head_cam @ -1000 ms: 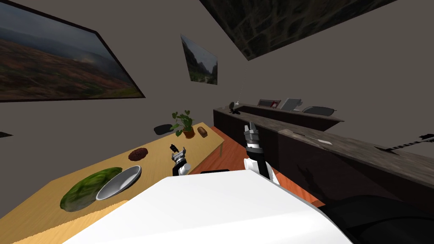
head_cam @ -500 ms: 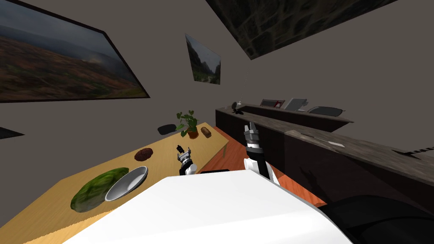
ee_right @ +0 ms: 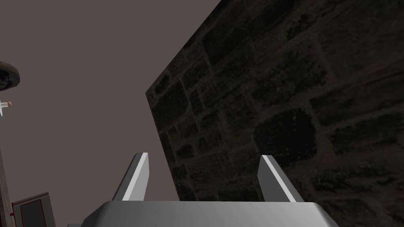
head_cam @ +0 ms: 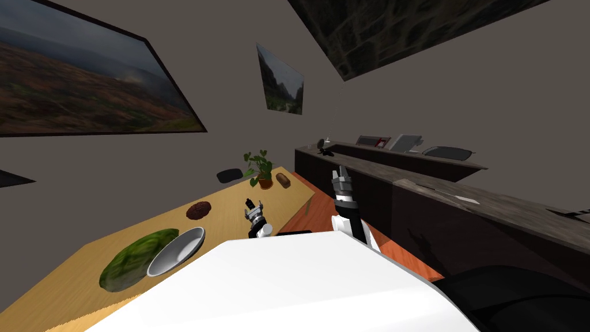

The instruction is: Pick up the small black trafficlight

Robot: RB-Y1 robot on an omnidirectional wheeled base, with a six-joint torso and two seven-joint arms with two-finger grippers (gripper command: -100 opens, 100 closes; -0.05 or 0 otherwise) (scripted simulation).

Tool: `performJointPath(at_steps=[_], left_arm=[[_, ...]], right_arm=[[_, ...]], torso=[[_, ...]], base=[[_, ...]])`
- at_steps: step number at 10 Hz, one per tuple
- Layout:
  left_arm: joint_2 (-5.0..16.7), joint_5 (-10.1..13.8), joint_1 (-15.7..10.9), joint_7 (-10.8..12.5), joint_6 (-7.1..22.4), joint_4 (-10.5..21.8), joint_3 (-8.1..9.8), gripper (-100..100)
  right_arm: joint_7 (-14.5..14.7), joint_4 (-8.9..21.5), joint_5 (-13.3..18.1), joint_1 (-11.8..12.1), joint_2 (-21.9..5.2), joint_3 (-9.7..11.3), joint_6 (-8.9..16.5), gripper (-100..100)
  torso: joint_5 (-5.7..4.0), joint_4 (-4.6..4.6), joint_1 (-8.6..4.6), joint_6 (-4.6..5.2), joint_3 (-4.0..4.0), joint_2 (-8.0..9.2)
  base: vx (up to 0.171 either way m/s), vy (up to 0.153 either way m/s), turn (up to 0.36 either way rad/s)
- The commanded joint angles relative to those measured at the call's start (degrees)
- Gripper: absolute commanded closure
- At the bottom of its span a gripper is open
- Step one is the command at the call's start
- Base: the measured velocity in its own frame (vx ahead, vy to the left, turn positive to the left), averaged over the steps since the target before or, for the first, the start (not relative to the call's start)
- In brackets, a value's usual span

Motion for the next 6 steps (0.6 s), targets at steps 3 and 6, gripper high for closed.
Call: performJointPath(at_steps=[3,6], left_arm=[[0.0,0.0,0.0,0.0,0.0,0.0,-0.01,100],[0.0,0.0,0.0,0.0,0.0,0.0,0.0,0]], right_arm=[[0.0,0.0,0.0,0.0,0.0,0.0,0.0,0],[0.0,0.0,0.0,0.0,0.0,0.0,0.0,0]], torso=[[-0.01,0.0,-0.12,0.0,0.01,0.02],[-0.02,-0.01,-0.13,0.0,0.01,0.03]], base=[[0.001,0.002,0.0],[0.0,0.0,0.0]])
